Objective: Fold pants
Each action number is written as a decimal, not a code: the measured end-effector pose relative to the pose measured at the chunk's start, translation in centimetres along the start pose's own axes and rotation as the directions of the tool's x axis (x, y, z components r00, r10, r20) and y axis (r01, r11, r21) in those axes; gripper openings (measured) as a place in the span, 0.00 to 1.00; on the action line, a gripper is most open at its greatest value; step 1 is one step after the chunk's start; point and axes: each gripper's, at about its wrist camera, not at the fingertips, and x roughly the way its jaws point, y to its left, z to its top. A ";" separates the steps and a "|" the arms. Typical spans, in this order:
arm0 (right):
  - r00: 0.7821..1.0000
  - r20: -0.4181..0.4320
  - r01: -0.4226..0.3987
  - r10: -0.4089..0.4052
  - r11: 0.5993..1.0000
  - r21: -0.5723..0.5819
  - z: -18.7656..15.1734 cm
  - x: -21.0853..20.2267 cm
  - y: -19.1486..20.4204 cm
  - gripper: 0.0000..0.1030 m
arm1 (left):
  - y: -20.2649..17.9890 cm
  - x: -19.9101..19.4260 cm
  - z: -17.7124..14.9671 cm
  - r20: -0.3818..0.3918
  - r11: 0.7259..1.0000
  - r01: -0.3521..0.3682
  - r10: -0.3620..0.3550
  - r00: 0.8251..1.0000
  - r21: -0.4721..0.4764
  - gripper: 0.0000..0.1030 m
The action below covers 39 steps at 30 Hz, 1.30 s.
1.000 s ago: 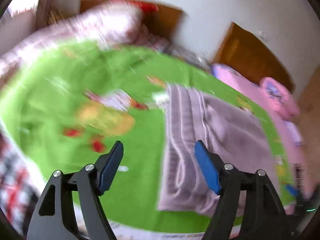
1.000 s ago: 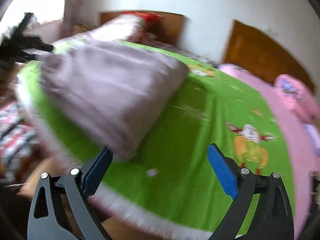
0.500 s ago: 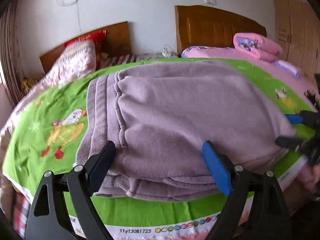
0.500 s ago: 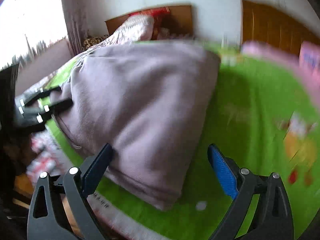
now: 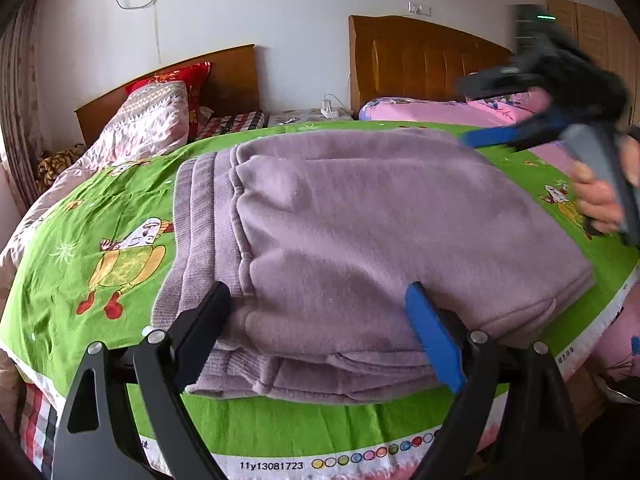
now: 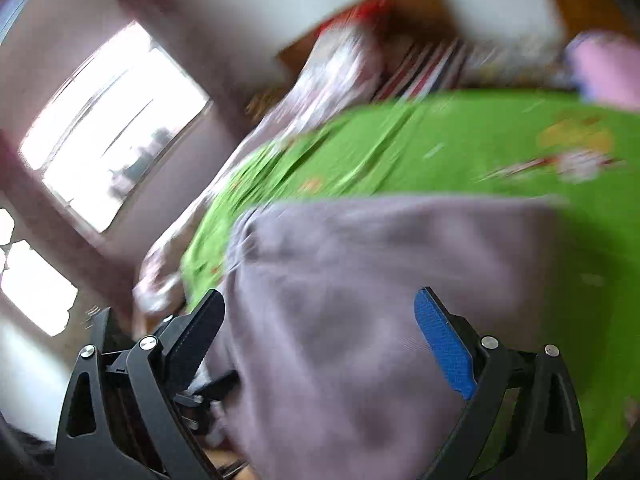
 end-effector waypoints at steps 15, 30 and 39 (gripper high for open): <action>0.941 0.220 0.246 -0.258 0.966 0.079 -1.4 -5.9 0.0 0.92 | 2.9 -3.8 6.9 0.059 0.975 0.155 -0.148 0.987 -0.158 0.91; 0.922 0.032 0.382 -0.386 0.895 -0.231 -7.3 -0.4 0.8 0.92 | 9.1 8.9 5.4 -0.199 0.936 0.134 -0.207 0.958 -0.327 0.99; 0.949 0.155 0.305 -0.274 0.922 -0.237 -9.3 -4.5 5.5 0.93 | 8.3 2.2 4.8 -0.073 0.945 -0.017 -0.007 0.997 -0.327 0.98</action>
